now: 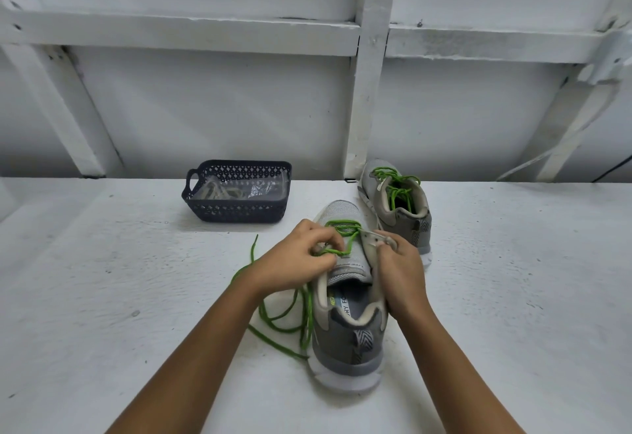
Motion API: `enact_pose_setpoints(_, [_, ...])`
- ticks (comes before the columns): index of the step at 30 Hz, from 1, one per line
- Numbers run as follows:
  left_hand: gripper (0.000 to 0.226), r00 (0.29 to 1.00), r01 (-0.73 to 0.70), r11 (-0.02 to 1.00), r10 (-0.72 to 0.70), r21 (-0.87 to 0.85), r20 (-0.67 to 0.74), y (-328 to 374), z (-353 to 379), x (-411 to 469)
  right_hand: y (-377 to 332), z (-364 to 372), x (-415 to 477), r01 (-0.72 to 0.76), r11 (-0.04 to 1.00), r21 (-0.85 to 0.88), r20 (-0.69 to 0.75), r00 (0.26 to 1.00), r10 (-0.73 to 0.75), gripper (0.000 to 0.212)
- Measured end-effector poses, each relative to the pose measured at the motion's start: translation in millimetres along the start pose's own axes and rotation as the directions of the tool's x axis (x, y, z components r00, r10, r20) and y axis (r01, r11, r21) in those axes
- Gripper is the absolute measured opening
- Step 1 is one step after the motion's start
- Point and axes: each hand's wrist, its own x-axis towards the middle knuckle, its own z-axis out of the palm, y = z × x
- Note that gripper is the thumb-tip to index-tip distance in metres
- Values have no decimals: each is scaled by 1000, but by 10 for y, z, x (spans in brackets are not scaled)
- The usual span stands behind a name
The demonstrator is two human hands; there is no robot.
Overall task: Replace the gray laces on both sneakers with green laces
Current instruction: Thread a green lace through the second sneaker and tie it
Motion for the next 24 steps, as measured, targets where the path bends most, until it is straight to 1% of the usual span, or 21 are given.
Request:
enact_pose_setpoints(3, [14,1000,1,999,-1,-32,-13,-27,-31,2,-2,-13,6,-11,1000,6,12,1000,11,29])
enact_pose_setpoints(5, [10,998,22,992,-28,-124,-50,-10,-38,12,1,-30,9,-11,1000,0,21,1000,11,28])
enact_pose_setpoints(7, [19,986,71,957,-110,-283,-125,-12,-38,40,8,-45,11,-8,1000,-4,34,999,9,27])
enact_pose_setpoints(8, [18,975,104,943,-159,-316,-155,-21,-43,58,8,-47,8,-1,1000,-4,43,999,2,25])
enact_pose_setpoints(9, [13,963,148,938,-208,-312,-170,-28,-51,72,4,-43,5,7,1000,-8,53,999,-7,24])
enact_pose_setpoints(10, [10,954,195,932,-252,-305,-163,-40,-56,81,-1,-33,2,15,1000,-16,64,998,-14,24])
enact_pose_setpoints(13, [12,935,302,895,-345,-329,-78,-71,-65,105,-6,0,3,34,998,-54,79,996,-29,26])
enact_pose_setpoints(17, [12,920,383,894,-392,-232,7,-86,-99,84,4,10,19,50,994,-94,107,993,-39,27])
enact_pose_setpoints(19, [12,914,403,901,-405,-160,19,-90,-123,81,0,12,30,63,992,-111,131,990,-48,26])
enact_pose_setpoints(22, [6,915,402,914,-399,-53,52,-54,-153,68,-16,11,29,84,986,-146,156,986,-61,27])
enact_pose_setpoints(24, [12,916,396,918,-394,-2,76,-35,-152,65,-24,0,26,98,983,-155,173,982,-70,27])
